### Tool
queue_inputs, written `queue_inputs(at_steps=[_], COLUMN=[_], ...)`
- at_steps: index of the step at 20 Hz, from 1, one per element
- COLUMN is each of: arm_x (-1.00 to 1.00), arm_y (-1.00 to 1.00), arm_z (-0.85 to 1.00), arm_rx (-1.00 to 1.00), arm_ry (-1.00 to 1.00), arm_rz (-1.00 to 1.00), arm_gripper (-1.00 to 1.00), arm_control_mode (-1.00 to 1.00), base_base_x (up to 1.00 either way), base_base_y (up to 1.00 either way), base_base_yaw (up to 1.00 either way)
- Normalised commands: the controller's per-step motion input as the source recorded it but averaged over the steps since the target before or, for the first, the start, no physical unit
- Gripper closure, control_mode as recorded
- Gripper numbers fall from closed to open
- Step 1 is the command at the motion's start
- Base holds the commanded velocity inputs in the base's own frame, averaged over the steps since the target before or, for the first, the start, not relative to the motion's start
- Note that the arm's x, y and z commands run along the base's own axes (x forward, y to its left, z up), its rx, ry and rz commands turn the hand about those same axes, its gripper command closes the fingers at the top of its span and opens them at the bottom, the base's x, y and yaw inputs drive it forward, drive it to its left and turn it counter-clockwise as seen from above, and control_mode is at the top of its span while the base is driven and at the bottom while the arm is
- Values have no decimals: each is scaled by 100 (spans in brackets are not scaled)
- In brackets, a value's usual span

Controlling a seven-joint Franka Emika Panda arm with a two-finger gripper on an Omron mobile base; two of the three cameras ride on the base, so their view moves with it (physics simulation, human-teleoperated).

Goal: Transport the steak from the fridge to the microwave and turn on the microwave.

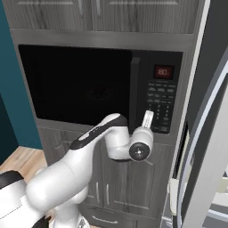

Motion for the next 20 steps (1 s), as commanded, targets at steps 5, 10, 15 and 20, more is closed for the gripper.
queue_inputs(at_steps=[5, 10, 15, 20], arm_x=[16, 16, 15, 14], arm_y=[-4, -3, -10, -14], arm_z=[-19, -17, -9, -2], arm_rx=[0, 0, 0, 0], arm_ry=[0, 0, 0, 0], arm_rz=[0, 0, 0, 0], arm_gripper=[100, 100, 100, 100], arm_control_mode=[-100, -100, -100, -100], base_base_x=[0, 0, 0, 0], base_base_y=[0, 0, 0, 0], base_base_yaw=[0, 0, 0, 0])
